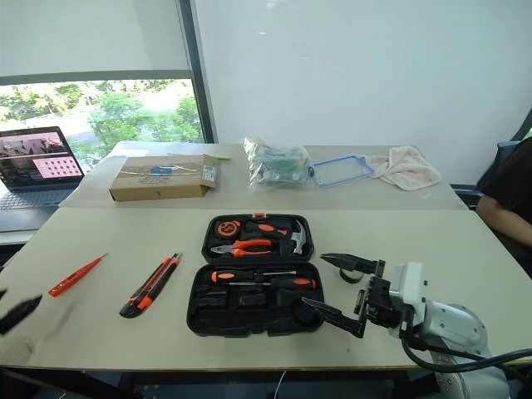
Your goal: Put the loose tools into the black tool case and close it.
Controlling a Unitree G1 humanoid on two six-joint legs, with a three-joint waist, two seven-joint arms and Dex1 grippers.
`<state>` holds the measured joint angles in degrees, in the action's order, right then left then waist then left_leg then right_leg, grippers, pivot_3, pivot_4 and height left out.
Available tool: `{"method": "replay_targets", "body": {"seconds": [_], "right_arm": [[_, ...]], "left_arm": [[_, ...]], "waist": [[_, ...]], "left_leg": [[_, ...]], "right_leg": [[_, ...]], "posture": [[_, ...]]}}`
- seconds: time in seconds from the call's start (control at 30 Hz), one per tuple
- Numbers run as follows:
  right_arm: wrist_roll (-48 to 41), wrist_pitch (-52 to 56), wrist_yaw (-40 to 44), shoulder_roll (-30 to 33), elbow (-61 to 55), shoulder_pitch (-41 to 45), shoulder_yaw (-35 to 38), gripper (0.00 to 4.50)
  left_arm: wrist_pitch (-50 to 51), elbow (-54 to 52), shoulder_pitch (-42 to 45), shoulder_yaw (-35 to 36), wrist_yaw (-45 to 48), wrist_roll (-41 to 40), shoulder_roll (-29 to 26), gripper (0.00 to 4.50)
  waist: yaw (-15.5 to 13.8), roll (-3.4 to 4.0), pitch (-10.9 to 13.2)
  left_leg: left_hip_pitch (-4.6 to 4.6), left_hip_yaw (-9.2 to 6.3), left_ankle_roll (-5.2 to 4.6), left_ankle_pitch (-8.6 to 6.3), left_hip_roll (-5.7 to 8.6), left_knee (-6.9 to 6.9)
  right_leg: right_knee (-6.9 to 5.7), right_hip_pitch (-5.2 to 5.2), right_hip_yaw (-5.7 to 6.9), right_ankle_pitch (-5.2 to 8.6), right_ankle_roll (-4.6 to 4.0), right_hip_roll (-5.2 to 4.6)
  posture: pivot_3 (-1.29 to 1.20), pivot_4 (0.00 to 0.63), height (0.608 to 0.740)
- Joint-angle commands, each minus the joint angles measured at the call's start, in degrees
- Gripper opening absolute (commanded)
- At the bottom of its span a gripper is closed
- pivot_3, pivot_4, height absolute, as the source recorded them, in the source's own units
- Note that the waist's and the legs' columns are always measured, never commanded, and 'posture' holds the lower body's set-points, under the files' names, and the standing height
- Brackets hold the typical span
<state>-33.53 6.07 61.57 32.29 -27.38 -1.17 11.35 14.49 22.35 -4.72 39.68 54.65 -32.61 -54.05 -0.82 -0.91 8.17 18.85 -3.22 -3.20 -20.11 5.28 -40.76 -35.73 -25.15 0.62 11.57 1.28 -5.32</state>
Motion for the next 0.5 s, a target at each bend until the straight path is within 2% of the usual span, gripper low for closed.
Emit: {"method": "replay_targets", "body": {"seconds": [0.03, 0.23, 0.43, 0.47, 0.5], "right_arm": [[-0.82, 0.60, -0.80, 0.89, -1.24, 1.13, -1.14, 4.42], [-0.11, 0.27, -0.91, 1.86, -0.57, 1.63, -2.26, 4.42], [-0.31, 0.17, -1.78, 3.25, -1.13, 0.02, -0.99, 4.42], [-0.33, 0.09, -1.88, 3.40, -1.28, -0.35, -0.82, 4.50], [-0.35, 0.04, -2.07, 3.53, -1.45, -0.65, -0.72, 4.50]], "left_arm": [[7.40, 2.66, 6.71, -8.48, 0.96, 3.95, -5.00, 4.50], [11.43, 17.23, 22.06, -23.83, 2.37, 14.69, -8.02, 4.50], [7.10, 26.61, 28.55, -28.02, 4.16, 19.25, -7.06, 4.50], [6.47, 27.56, 28.97, -28.36, 4.47, 19.66, -6.78, 3.99], [6.22, 28.39, 29.34, -28.68, 4.63, 20.07, -6.56, 3.79]], "waist": [[0.29, 0.03, 0.01], [1.40, 0.04, 0.02], [1.74, 0.00, 0.00], [1.68, 0.00, 0.00], [1.64, 0.00, 0.00]], "left_leg": [[0.00, 0.00, -0.01, -0.01, 0.01, 0.02], [0.05, 0.00, 0.03, -0.05, 0.19, 0.21], [0.15, -0.11, 0.01, -0.06, 0.71, 0.26], [0.15, -0.11, 0.01, -0.06, 0.71, 0.25], [0.15, -0.11, 0.00, -0.06, 0.71, 0.23]], "right_leg": [[-0.01, -0.01, 0.00, 0.00, 0.01, 0.01], [-0.25, -0.35, 0.18, 0.00, -0.03, 0.08], [-0.30, -1.09, 0.20, -0.10, -0.18, -0.22], [-0.29, -1.09, 0.20, -0.11, -0.20, -0.22], [-0.30, -1.08, 0.18, -0.12, -0.21, -0.22]], "posture": [[0.00, 0.150, 0.740], [0.00, 0.150, 0.740], [0.00, 0.150, 0.740], [0.00, 0.150, 0.740], [0.00, 0.150, 0.740]]}}
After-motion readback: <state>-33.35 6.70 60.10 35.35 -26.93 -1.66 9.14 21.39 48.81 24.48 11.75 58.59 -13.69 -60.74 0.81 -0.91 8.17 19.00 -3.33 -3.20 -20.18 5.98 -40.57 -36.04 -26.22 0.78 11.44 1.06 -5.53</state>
